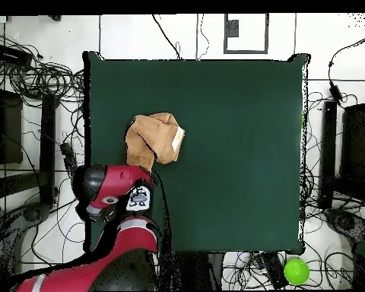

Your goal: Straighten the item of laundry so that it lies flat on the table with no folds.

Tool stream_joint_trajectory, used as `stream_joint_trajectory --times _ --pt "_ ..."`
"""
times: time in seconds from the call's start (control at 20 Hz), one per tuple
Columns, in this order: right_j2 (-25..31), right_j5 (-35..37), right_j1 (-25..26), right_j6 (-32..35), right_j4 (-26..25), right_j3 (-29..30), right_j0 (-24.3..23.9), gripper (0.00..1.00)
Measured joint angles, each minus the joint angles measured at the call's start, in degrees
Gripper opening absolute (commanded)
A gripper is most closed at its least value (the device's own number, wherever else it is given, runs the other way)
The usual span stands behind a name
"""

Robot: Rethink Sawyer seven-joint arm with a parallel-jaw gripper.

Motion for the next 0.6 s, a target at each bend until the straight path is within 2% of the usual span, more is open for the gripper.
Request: stream_joint_trajectory --times 0.3,0.5,0.6 --pt "0.03 4.95 -0.81 -0.04 -4.48 -3.18 -2.55 1.0" --pt "0.31 5.53 -2.98 -0.13 -10.43 -6.04 -4.74 1.0" --pt "0.66 5.53 -3.76 -0.18 -11.78 -6.83 -5.45 1.0"
